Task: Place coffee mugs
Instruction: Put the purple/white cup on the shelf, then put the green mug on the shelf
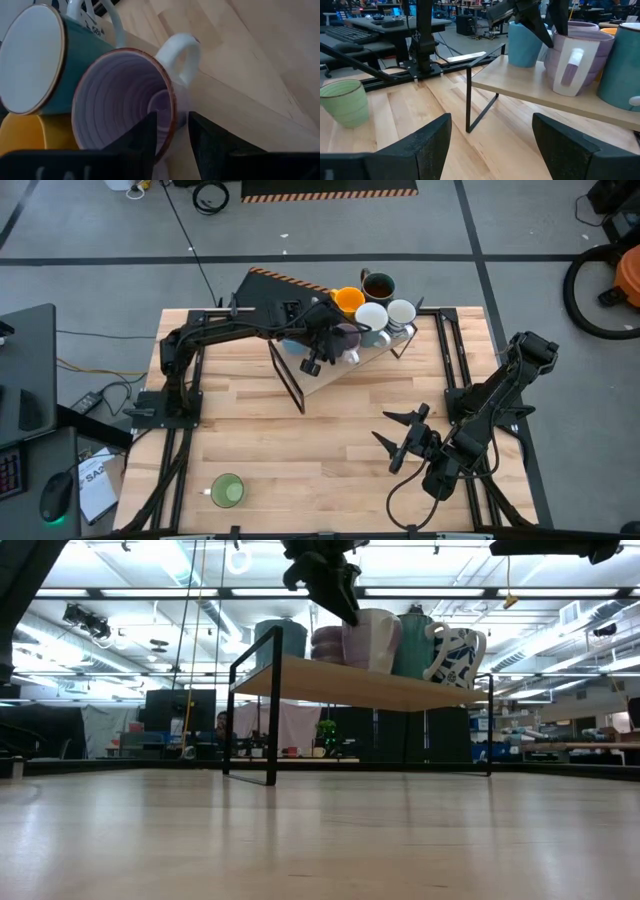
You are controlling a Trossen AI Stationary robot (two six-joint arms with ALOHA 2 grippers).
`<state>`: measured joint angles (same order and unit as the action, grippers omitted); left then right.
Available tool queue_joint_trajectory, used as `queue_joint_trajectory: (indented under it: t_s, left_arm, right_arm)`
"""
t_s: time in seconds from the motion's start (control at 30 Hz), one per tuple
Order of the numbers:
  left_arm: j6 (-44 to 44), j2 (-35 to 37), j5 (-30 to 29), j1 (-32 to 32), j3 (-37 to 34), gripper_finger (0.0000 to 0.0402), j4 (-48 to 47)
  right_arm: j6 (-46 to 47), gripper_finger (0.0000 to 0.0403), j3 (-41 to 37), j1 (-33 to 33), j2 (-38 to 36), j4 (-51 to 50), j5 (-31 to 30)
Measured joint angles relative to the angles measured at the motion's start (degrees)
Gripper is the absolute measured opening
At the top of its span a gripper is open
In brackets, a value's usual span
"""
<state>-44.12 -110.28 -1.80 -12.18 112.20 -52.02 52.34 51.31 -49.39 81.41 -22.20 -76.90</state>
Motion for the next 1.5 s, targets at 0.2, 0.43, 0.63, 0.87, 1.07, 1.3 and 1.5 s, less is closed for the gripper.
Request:
queue_joint_trajectory:
  t_s: [0.2, 0.43, 0.63, 0.87, 1.07, 1.3, 1.5]
  left_arm:
    - [1.7, 0.1, 0.0, 0.2, 0.0, 0.0119, 0.5]
    - [2.5, 0.3, -3.8, 0.8, 0.0, 0.0119, 2.0]
    - [1.1, 0.5, -6.8, 2.1, 0.0, 0.0119, 2.1]
    - [-0.1, 1.3, -13.0, 4.3, 0.0, 0.0119, 1.4]
    - [1.4, 4.8, -17.3, 5.9, 0.0, 0.0119, 0.2]
    - [11.4, 9.6, -4.4, 9.9, 0.0, 0.0119, -5.3]
    - [32.8, 10.1, 7.1, 14.9, -0.1, 0.0119, -15.4]
  right_arm:
    - [-0.2, 0.0284, 0.0, 0.0, 0.0, 0.0, 0.0]
    - [-0.2, 0.0284, 0.0, 0.0, 0.0, 0.0, 0.0]
    - [-0.4, 0.0284, 0.0, 0.0, 0.0, -0.1, 0.0]
    - [-1.3, 0.0284, 0.0, -0.3, 0.0, -0.3, 0.1]
    - [-2.7, 0.0284, -0.1, -0.5, 0.0, -1.2, -1.0]
    - [-3.6, 0.0284, -1.7, -0.5, 0.0, -1.8, -2.3]
    - [-7.5, 0.0284, -2.9, 1.0, 0.0, -1.5, -3.5]
